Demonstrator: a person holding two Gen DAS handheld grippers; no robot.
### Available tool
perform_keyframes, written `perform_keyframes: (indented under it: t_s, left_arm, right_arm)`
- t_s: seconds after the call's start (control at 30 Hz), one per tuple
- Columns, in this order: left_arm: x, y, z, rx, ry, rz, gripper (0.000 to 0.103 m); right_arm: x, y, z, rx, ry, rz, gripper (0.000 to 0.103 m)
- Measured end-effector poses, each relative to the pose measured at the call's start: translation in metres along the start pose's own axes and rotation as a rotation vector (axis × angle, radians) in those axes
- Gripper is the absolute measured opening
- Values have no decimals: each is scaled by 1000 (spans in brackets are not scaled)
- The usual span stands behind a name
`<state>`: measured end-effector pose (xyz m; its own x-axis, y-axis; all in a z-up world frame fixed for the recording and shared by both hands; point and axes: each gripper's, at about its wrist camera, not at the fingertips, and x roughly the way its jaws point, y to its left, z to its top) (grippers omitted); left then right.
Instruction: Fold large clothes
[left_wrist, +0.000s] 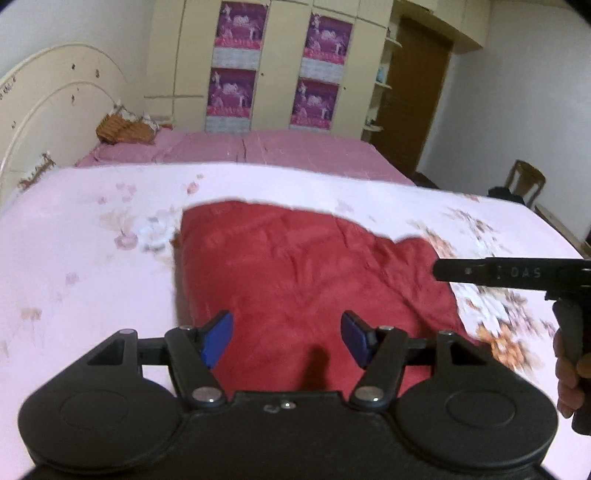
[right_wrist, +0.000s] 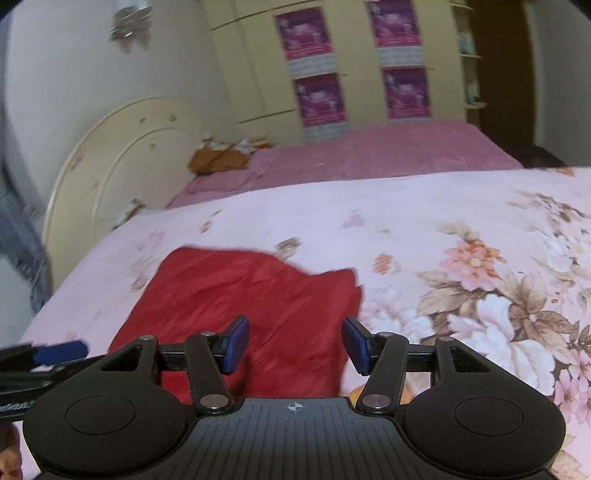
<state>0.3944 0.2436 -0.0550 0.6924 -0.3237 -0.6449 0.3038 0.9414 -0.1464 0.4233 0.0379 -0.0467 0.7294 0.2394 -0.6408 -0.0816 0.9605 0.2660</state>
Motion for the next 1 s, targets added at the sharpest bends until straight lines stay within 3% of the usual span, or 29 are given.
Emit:
perform_keyframes:
  t_s: [0.2, 0.4, 0.7, 0.87, 1.0]
  left_arm:
    - [6, -6, -36, 66, 52, 14, 62]
    - [12, -2, -43, 77, 60, 25, 66]
    - [13, 4, -48, 66, 79, 22, 66]
    - [15, 5, -44, 61, 83, 49, 71]
    - [15, 3, -39, 30, 85, 65, 74]
  right_arm:
    - [1, 14, -42, -52, 84, -12, 56]
    - [18, -6, -65, 44, 154, -38, 56]
    - [8, -6, -93, 31, 185, -93, 56]
    - [18, 4, -94, -37, 196, -126, 57]
    - [16, -1, -84, -39, 230, -104, 57]
